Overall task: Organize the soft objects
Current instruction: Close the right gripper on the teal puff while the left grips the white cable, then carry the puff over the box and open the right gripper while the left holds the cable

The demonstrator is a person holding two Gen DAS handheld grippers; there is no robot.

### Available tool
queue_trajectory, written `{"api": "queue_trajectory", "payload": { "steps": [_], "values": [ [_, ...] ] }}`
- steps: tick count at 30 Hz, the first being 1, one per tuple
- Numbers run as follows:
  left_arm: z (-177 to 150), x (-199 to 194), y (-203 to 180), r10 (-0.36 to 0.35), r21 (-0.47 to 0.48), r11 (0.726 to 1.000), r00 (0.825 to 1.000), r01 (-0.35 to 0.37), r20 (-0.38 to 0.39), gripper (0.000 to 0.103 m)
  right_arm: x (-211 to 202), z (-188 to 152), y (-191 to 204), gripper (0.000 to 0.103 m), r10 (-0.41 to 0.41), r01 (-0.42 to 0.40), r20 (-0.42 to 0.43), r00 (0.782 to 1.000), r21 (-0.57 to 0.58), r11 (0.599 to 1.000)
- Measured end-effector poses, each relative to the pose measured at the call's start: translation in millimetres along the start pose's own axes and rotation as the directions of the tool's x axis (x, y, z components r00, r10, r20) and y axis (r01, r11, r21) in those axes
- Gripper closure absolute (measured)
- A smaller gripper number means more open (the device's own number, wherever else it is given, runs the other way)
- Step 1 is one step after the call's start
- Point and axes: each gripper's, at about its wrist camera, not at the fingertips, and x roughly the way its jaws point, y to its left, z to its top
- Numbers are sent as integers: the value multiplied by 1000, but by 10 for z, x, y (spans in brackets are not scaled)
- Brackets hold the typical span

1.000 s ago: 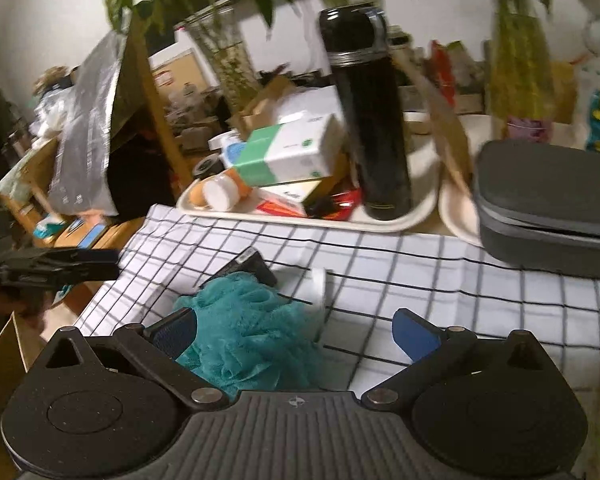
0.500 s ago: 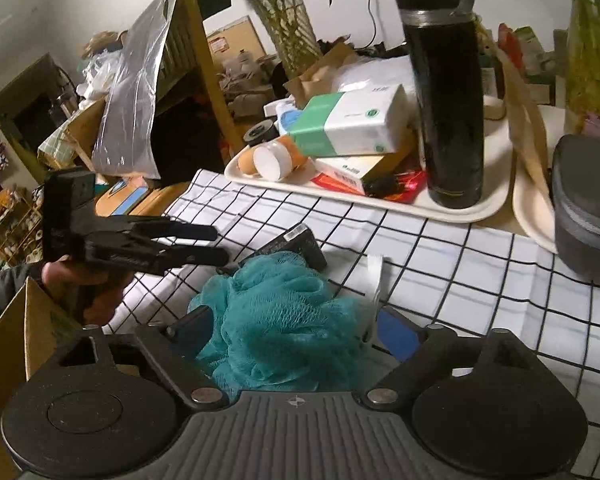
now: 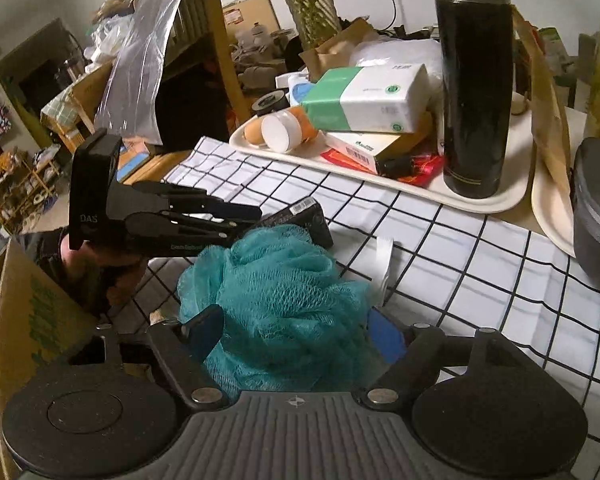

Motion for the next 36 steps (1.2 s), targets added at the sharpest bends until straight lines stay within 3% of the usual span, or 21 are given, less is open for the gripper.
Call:
{"api": "queue_trajectory", "payload": {
  "steps": [5,9,12,18,26,36],
  "values": [
    [-25,-28,3,-15,5,1000,1000,15,5,98,28,0,22,36,-21,20,-10,1000,-11,1000],
    [-20,-62,4,-33,2,999,999,33,5,99,-37,-1,40,63,-38,38,16,999,-35,999],
    [-14,-127,10,-37,6,999,999,37,16,100,-129,9,38,76,-69,72,52,996,-49,996],
    [-9,-284,87,-33,-26,999,999,34,30,100,-331,10,43,90,-134,143,116,984,-78,987],
    [45,-575,162,-11,-61,998,999,14,51,100,-569,35,113,95,-175,193,207,963,-66,979],
    [154,-1051,236,35,-60,998,997,-31,75,100,-841,86,340,96,-246,277,227,942,-115,954]
  ]
}}
